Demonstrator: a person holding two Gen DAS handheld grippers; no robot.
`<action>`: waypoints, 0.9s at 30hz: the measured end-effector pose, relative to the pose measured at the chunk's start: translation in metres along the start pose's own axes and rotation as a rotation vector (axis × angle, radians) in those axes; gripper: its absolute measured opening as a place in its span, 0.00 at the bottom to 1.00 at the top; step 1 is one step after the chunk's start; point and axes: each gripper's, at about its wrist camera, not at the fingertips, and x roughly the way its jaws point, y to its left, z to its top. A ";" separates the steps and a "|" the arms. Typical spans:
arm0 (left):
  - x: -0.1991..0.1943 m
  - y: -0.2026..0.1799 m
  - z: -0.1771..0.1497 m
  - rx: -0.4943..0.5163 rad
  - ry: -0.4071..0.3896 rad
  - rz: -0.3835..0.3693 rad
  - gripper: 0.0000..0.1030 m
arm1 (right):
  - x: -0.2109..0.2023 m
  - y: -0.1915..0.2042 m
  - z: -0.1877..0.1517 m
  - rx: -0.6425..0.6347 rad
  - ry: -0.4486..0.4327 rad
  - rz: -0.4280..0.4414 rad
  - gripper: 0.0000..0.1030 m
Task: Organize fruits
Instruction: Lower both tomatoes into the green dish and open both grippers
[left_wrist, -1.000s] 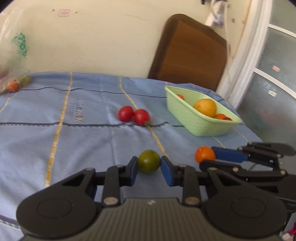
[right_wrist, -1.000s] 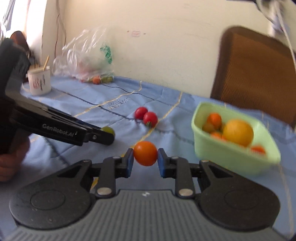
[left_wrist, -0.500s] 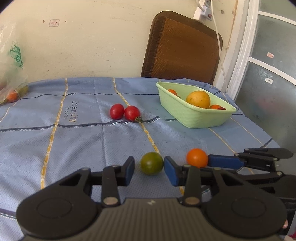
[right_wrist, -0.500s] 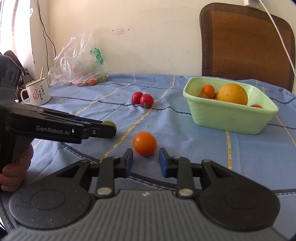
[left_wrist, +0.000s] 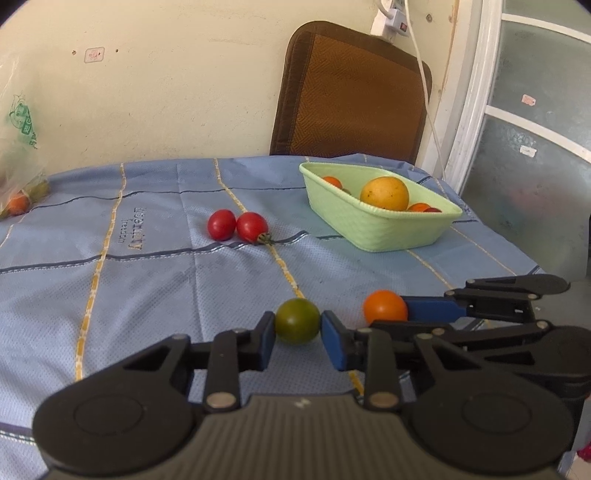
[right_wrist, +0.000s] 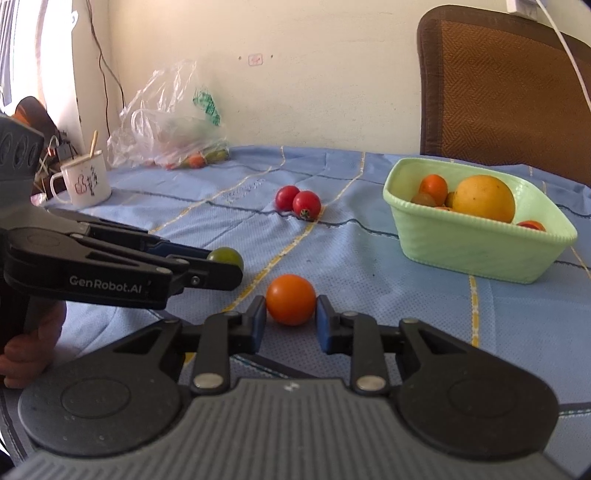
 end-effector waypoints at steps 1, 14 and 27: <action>0.002 0.001 0.003 -0.023 0.005 -0.030 0.27 | -0.003 -0.002 0.000 0.019 -0.019 -0.001 0.30; 0.082 -0.046 0.115 -0.059 -0.021 -0.178 0.27 | -0.022 -0.078 0.037 0.115 -0.253 -0.221 0.31; 0.102 -0.037 0.119 -0.125 -0.012 -0.144 0.30 | -0.007 -0.101 0.031 0.155 -0.256 -0.268 0.35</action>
